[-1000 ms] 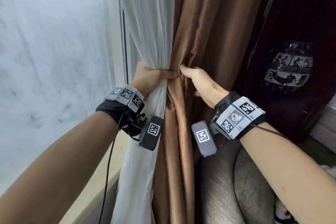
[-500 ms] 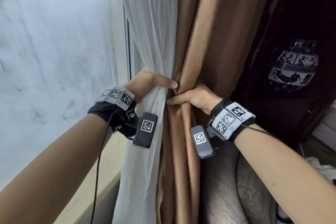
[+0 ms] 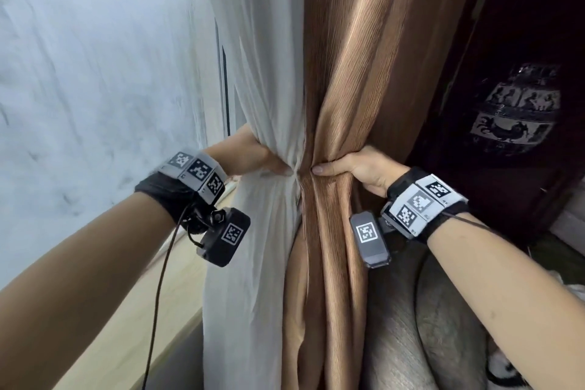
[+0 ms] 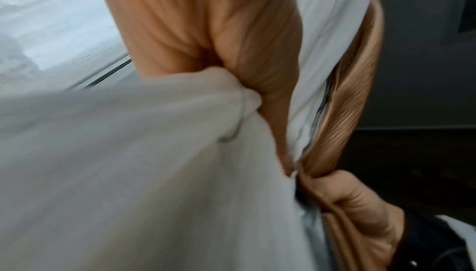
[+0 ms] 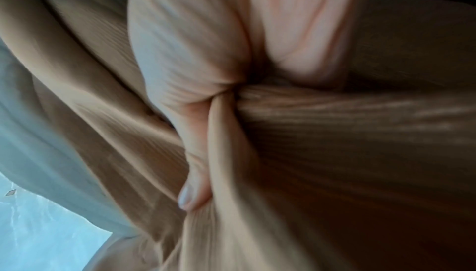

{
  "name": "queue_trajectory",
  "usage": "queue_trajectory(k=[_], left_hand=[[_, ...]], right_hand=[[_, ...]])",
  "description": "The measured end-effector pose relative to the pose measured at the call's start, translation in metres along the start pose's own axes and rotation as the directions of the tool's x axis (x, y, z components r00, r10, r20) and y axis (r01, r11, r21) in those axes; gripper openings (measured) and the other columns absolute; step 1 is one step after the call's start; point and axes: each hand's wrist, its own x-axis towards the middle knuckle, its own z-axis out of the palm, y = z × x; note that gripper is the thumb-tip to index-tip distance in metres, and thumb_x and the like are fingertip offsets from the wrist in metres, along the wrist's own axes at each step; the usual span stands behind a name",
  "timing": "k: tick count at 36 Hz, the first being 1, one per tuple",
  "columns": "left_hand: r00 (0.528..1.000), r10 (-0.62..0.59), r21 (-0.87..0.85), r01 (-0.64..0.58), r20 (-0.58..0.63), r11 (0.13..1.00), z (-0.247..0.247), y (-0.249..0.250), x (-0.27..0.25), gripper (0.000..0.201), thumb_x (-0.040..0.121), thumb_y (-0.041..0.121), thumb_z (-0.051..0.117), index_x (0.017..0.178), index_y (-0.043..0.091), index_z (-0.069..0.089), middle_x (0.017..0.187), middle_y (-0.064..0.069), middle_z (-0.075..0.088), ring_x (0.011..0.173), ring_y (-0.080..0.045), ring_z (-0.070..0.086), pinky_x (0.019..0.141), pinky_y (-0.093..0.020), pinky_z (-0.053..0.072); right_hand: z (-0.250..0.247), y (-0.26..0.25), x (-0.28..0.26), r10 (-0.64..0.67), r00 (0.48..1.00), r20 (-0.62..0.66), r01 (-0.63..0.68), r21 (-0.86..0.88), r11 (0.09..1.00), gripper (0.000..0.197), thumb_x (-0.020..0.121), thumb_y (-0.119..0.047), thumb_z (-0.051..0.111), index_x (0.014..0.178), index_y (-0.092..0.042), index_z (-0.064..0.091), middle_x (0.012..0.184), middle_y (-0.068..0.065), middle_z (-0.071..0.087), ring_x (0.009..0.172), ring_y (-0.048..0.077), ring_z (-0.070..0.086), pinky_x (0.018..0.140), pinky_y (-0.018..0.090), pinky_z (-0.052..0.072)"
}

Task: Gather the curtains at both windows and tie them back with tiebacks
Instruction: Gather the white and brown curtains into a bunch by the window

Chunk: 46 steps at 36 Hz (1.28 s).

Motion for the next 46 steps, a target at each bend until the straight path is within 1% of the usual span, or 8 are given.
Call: queue_trajectory(k=[5,11,21,26,31,35,43,46], left_hand=[[0.994,0.108,-0.103,-0.109,-0.011,0.989,0.010,0.009,0.002,0.038,0.068,-0.006,0.080,0.092,0.018,0.063,0.077,0.016,0.072,0.077,0.012,0.066,0.072,-0.007,0.048],[0.997,0.069,-0.347,-0.054,0.031,0.936,0.022,0.006,0.008,0.090,0.030,0.050,0.095,0.107,0.015,0.063,0.094,0.005,0.076,0.093,-0.011,0.072,0.076,-0.021,0.056],[0.998,-0.035,-0.329,0.016,-0.053,0.944,0.030,0.008,0.028,0.037,0.066,-0.008,0.079,0.095,0.013,0.068,0.081,0.005,0.077,0.079,-0.010,0.073,0.063,-0.020,0.058],[0.956,-0.103,-0.342,0.003,-0.275,0.940,0.032,0.003,0.038,0.042,0.063,-0.007,0.082,0.099,0.008,0.067,0.089,-0.004,0.073,0.082,-0.019,0.071,0.060,-0.025,0.057],[0.904,-0.145,-0.339,0.000,-0.403,0.941,0.028,0.001,0.043,0.038,0.065,-0.006,0.080,0.095,0.012,0.064,0.091,-0.004,0.069,0.083,-0.019,0.067,0.063,-0.028,0.055],[0.908,-0.144,-0.334,0.004,-0.394,0.942,0.021,0.002,0.041,0.038,0.065,-0.011,0.077,0.099,0.003,0.065,0.095,-0.011,0.070,0.086,-0.025,0.068,0.071,-0.034,0.059],[0.967,-0.145,-0.327,0.071,-0.211,0.942,0.012,0.003,0.033,0.028,0.067,-0.013,0.074,0.084,0.007,0.065,0.078,-0.005,0.070,0.072,-0.019,0.067,0.066,-0.028,0.057],[0.987,-0.093,-0.369,0.039,-0.130,0.929,0.014,0.006,0.030,0.033,0.064,-0.015,0.075,0.086,0.008,0.066,0.070,0.004,0.074,0.065,-0.009,0.071,0.055,-0.019,0.055]], right_hand=[[-0.001,-0.001,-0.001,-0.026,0.994,0.107,0.030,-0.035,0.999,0.035,0.072,0.016,0.071,0.100,-0.005,0.070,0.087,-0.007,0.075,0.084,0.006,0.070,0.085,0.019,0.055],[0.005,-0.003,0.000,-0.056,0.992,0.113,0.065,-0.081,0.995,0.035,0.071,0.016,0.072,0.098,-0.006,0.071,0.089,-0.006,0.073,0.085,0.005,0.069,0.090,0.021,0.053],[0.015,-0.005,0.014,-0.067,0.988,-0.142,0.002,-0.416,0.909,0.038,0.078,-0.015,0.079,0.113,-0.004,0.069,0.095,-0.004,0.060,0.092,0.008,0.056,0.053,0.000,0.040],[0.023,0.007,0.024,-0.053,0.954,-0.297,-0.103,-0.486,0.868,0.044,0.069,-0.043,0.081,0.100,-0.013,0.075,0.097,0.004,0.074,0.091,0.018,0.070,0.073,0.025,0.054],[0.023,0.015,0.028,0.000,0.953,-0.303,-0.158,-0.498,0.853,0.080,0.055,-0.072,0.074,0.114,-0.018,0.071,0.115,0.000,0.071,0.109,0.017,0.066,0.085,0.024,0.052],[0.008,0.017,0.038,0.087,0.913,-0.398,-0.304,-0.523,0.797,0.163,0.007,-0.100,0.054,0.142,-0.010,0.044,0.147,0.012,0.045,0.137,0.024,0.039,0.113,0.035,0.036],[-0.032,0.020,0.051,0.040,0.966,-0.254,-0.136,-0.375,0.917,0.162,0.033,-0.062,0.093,0.155,-0.008,0.002,0.154,-0.005,0.032,0.133,0.005,0.039,0.116,0.029,0.031],[-0.024,0.007,0.029,-0.052,0.992,-0.119,0.033,-0.155,0.987,0.087,0.051,-0.018,0.093,0.128,-0.004,0.055,0.124,0.004,0.066,0.115,0.013,0.061,0.108,0.039,0.044]])
